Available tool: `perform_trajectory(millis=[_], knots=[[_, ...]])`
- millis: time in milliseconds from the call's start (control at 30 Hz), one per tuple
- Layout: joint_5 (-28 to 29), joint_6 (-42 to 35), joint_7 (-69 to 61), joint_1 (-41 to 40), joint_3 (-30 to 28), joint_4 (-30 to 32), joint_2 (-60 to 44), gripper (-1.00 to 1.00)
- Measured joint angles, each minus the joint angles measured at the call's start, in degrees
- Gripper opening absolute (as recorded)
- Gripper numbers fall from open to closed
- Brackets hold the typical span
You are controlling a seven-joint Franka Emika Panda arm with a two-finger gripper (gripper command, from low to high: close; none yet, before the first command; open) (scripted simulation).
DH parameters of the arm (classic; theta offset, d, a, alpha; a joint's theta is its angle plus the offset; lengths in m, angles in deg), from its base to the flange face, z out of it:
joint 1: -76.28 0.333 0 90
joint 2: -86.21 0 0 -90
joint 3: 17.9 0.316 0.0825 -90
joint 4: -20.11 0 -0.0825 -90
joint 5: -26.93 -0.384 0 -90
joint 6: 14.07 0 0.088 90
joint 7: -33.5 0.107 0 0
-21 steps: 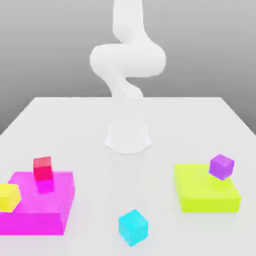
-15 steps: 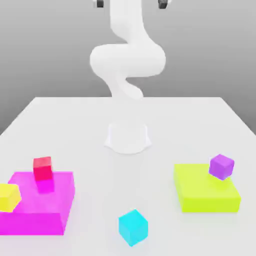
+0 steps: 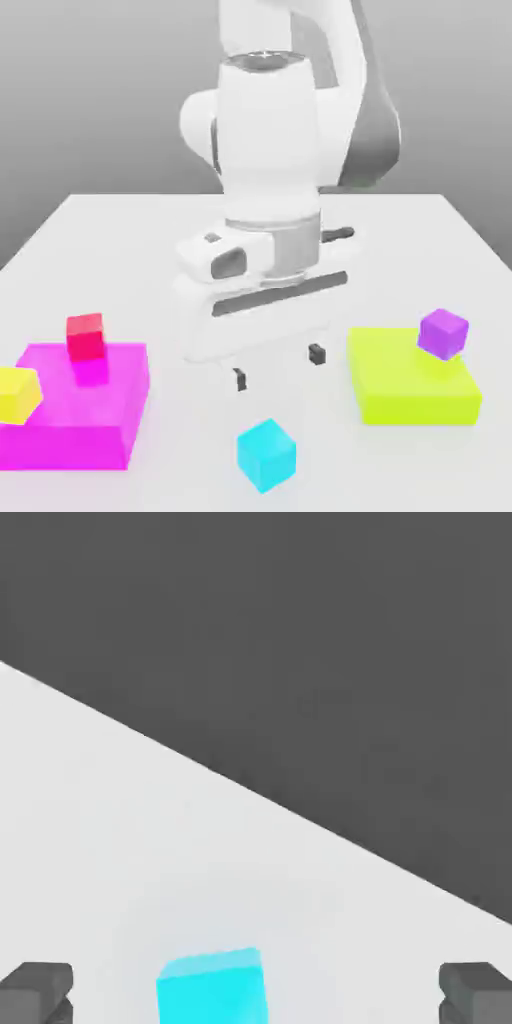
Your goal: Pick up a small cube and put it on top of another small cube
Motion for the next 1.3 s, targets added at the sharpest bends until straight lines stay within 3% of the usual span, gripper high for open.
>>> perform_trajectory(millis=[233, 267, 500, 700, 1133, 1300], knots=[[-1.46, 10.03, -4.67, -2.07, 2.51, 0.22, -14.40, 0.00], [-1.98, 11.64, -5.08, -2.72, 3.27, -0.14, -16.39, -1.00], [-1.95, 11.94, -5.05, -2.89, 3.46, -0.21, -16.84, -1.00], [1.82, 3.11, -3.16, -1.62, 0.71, 1.85, -5.86, -1.00], [14.21, -15.07, -31.83, -18.73, -12.57, 6.57, 18.44, -1.00], [17.42, -17.98, -42.35, -23.39, -18.43, 8.73, 23.24, -1.00]])
